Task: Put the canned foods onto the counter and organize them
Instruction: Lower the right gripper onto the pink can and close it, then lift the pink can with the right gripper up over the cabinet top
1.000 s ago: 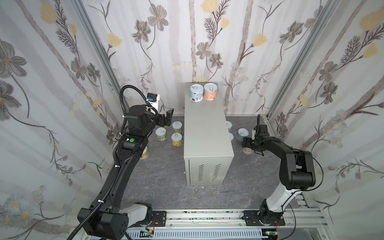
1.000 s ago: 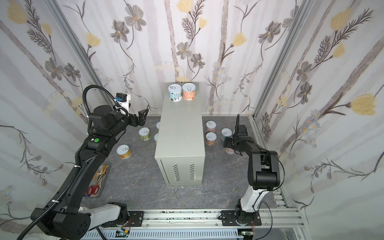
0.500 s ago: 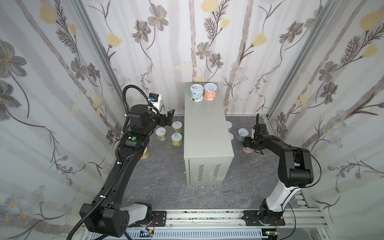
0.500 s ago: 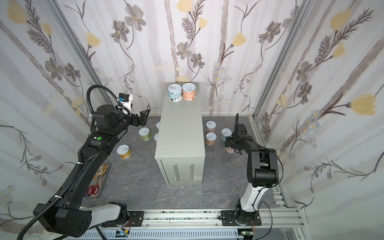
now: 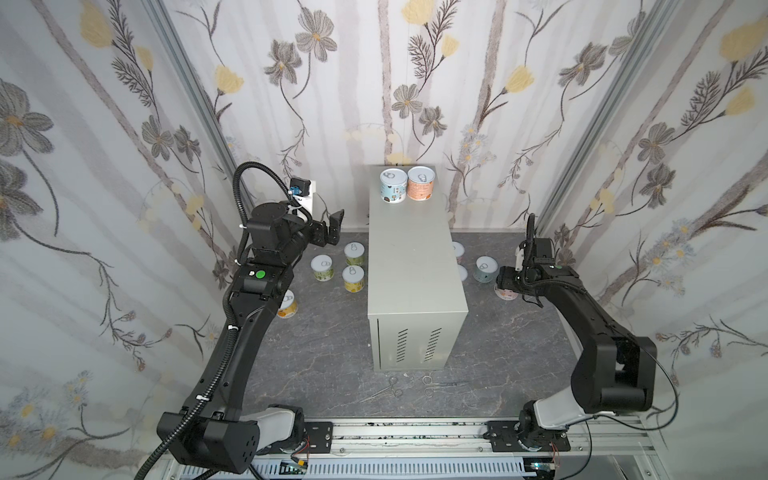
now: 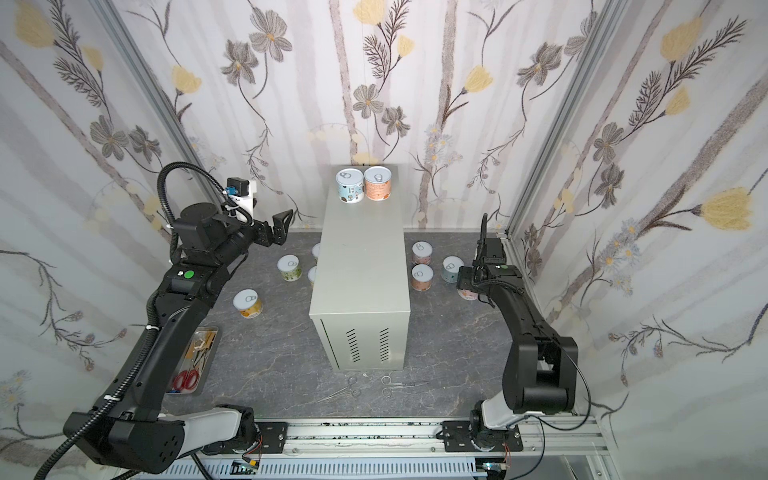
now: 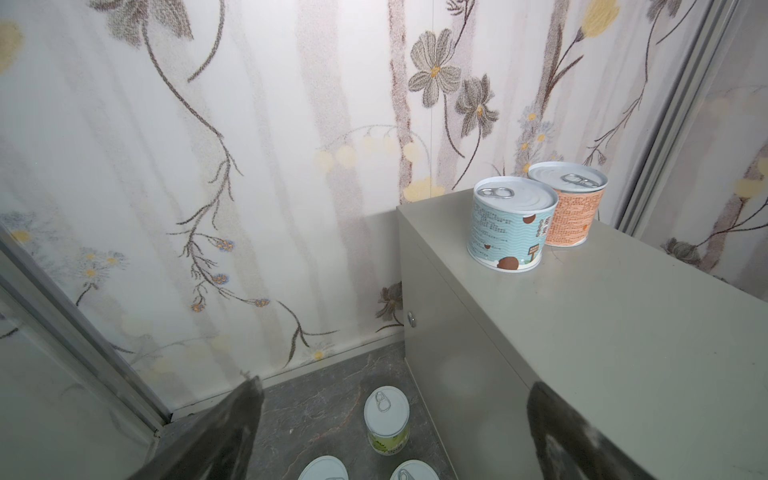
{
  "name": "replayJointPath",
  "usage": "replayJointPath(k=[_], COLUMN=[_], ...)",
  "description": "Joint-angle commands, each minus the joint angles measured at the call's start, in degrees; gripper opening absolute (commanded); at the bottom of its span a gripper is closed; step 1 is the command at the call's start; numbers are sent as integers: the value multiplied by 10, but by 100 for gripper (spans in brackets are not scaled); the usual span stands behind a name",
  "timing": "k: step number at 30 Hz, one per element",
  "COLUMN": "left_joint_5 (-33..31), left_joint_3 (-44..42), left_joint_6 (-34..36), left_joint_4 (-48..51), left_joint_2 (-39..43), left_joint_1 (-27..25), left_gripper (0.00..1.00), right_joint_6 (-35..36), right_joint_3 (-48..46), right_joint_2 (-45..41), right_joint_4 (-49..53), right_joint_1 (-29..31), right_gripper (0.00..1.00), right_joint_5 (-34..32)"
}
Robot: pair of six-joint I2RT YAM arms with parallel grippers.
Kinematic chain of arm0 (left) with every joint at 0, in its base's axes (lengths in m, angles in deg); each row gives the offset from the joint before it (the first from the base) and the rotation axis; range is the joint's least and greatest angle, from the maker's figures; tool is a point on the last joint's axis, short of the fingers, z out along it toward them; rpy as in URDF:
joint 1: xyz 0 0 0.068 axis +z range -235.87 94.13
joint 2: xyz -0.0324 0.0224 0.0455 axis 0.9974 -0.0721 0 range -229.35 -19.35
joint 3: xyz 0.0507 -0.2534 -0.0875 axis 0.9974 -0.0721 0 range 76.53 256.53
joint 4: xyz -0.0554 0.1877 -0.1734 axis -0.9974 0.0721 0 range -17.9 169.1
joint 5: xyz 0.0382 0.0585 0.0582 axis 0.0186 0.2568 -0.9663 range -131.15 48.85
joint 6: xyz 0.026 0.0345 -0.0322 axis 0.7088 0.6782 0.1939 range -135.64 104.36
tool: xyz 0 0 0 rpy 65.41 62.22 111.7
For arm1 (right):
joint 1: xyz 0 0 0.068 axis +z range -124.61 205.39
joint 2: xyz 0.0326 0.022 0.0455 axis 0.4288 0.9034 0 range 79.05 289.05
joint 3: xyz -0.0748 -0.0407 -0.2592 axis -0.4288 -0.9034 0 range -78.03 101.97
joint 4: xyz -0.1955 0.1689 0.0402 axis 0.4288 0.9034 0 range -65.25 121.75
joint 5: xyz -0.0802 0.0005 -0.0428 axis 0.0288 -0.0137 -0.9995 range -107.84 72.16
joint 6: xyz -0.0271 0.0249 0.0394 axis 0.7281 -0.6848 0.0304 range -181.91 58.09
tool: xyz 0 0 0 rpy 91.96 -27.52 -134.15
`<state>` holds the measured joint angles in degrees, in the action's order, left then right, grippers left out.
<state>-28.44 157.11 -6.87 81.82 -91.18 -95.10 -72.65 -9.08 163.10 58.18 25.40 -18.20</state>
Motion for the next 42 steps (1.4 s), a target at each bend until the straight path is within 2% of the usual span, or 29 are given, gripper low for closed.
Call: replayJointPath(k=[1,5,10,16,22,32,42], left_joint_5=[9,18,27,40,43,53,61], left_joint_3=[2,-8,9,11,6,7,5], left_joint_6=[18,18,18,15,16,18,14], left_joint_4=[6,-2,-1,-2,7,7,8], left_joint_2=[9,23,16,24,40,61,71], left_joint_1=[10,18,20,20,20,20,20], left_gripper=[100,100,100,100,100,100,100], right_joint_6=[-14,-11,-9,-14,-3,5,17], right_joint_3=[36,135,319,493,667,675,674], right_joint_2=[-55,-96,-78,-15,86,119,127], right_joint_4=[77,160,251,325,406,403,398], right_joint_1=[12,44,93,171,253,331,369], right_gripper=[51,50,50,50,50,50,51], right_joint_5=[-1,-10,-10,-17,-21,-15,-17])
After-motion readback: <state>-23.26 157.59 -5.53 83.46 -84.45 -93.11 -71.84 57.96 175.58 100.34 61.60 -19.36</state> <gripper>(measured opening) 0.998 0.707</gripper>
